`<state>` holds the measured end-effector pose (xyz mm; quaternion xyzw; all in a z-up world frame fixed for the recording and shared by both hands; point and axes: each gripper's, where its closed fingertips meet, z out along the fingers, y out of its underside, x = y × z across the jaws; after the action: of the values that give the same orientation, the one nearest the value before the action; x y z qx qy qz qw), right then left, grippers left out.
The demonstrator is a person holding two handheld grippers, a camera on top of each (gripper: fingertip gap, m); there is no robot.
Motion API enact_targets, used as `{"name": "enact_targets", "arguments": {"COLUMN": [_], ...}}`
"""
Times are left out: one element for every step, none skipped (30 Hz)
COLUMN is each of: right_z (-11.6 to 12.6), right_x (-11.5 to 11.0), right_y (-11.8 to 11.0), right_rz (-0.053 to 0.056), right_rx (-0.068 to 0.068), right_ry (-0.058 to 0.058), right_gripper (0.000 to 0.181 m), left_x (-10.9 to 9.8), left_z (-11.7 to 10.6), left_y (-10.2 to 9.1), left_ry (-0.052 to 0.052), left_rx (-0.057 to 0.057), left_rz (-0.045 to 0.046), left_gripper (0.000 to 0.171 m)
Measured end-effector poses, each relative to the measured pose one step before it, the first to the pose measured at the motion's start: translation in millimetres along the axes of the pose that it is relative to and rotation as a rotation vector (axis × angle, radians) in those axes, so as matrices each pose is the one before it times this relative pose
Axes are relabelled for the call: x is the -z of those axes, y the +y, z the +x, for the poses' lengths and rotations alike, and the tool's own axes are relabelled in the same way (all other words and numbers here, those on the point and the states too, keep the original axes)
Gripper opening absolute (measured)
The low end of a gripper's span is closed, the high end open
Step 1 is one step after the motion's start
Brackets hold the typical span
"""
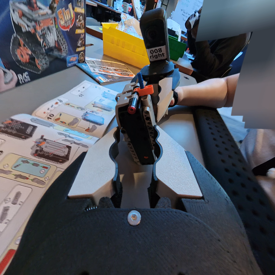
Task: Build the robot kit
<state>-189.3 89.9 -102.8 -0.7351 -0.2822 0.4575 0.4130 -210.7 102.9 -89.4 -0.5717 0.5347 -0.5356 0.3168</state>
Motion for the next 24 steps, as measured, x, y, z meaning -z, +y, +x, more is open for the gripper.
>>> {"name": "enact_targets", "arguments": {"right_z": [-0.35,-0.35,-0.52,-0.52,-0.4,-0.81,-0.83,-1.2,-2.04,-2.44,-2.21,-1.96,-1.43,-0.33,-0.61,-1.71,-1.04,0.26,0.32,0.61,2.21,2.46,-0.03,-2.68], "right_x": [0.17,-0.03,-0.06,-0.03,0.0,-0.05,-0.14,-0.32,-0.65,-0.94,-0.78,-0.69,-0.5,-0.18,0.18,0.06,-0.37,-0.1,0.23,0.13,-0.34,-0.77,-0.81,-0.6], "right_y": [-0.19,-0.19,0.08,0.42,0.32,0.4,0.54,0.57,1.0,0.67,0.06,-0.09,0.17,-0.27,-0.59,-1.65,-1.84,-6.02,-7.85,-6.72,-4.2,-2.23,-1.85,-2.04], "right_rz": [-0.0018,-0.0031,-0.0045,-0.0068,-0.0066,-0.0071,-0.007,-0.0071,-0.009,-0.0071,-0.0039,-0.0021,-0.0037,-0.0003,0.0017,0.0079,0.0063,0.0289,0.0356,0.0259,0.0121,0.0039,0.005,0.0102], "right_rx": [0.0349,0.0384,0.0421,0.046,0.0503,0.0512,0.0447,0.0347,0.0252,0.0207,0.0231,0.0232,0.0179,0.0106,0.0046,0.0021,-0.0002,0.0045,0.0055,0.0036,0.0025,0.0027,0.001,-0.0035], "right_ry": [0.0122,0.0133,0.014,0.0141,0.0156,0.0133,0.0108,0.0061,-0.0005,-0.0031,-0.0008,0.0015,0.0028,0.006,0.0022,-0.006,0.0005,0.0112,0.0136,0.013,0.0198,0.0191,0.0017,-0.0167], "right_gripper": [0.039,0.039,0.039,0.039,0.039,0.039,0.039,0.039,0.039,0.039,0.039,0.039,0.039,0.039,0.04,0.044,0.05,0.058,0.06,0.06,0.06,0.059,0.055,0.049], "left_x": [0.01,0.14,0.05,0.06,0.15,0.3,0.17,-0.2,-0.29,-0.52,-0.58,-0.39,-0.35,-0.3,0.09,0.44,0.74,0.96,1.26,1.44,1.4,1.29,0.99,0.41], "left_z": [0.54,0.82,0.94,1.22,1.49,1.63,1.61,2.32,3.57,4.03,3.63,2.6,1.52,0.65,0.19,0.1,0.31,0.36,0.72,0.68,-0.53,-1.27,-0.32,1.05], "left_y": [-0.35,-0.4,-0.33,-0.26,0.16,0.15,0.17,0.33,0.11,-1.07,-2.26,-2.99,-2.69,-1.53,-0.8,-0.86,-1.1,-1.6,-2.14,-2.55,-2.21,-1.48,-1.09,-0.86], "left_ry": [-0.009,-0.0108,-0.0122,-0.0119,-0.0091,-0.0052,-0.0004,0.0092,0.0203,0.0237,0.0198,0.0097,0.0002,-0.0062,-0.0093,-0.0106,-0.008,-0.0053,0.0005,0.0041,-0.0005,-0.0036,0.003,0.0093], "left_rx": [-0.0324,-0.038,-0.044,-0.0483,-0.0471,-0.0428,-0.034,-0.0228,-0.0085,0.0004,0.0034,0.0008,-0.0031,-0.0079,-0.0153,-0.0201,-0.0203,-0.016,-0.0098,-0.0027,0.0038,0.0085,0.0085,0.0062], "left_rz": [-0.00009,-0.00054,-0.00184,-0.00396,-0.00567,-0.00528,-0.00242,0.00076,0.00235,0.0065,0.0119,0.01406,0.00916,-0.0002,-0.00578,-0.0037,-0.0016,0.00202,0.00746,0.01111,0.00998,0.00689,0.00479,0.00222], "left_gripper": [0.043,0.043,0.044,0.044,0.044,0.044,0.044,0.043,0.043,0.042,0.042,0.043,0.044,0.043,0.043,0.043,0.042,0.042,0.042,0.042,0.041,0.041,0.041,0.041]}}
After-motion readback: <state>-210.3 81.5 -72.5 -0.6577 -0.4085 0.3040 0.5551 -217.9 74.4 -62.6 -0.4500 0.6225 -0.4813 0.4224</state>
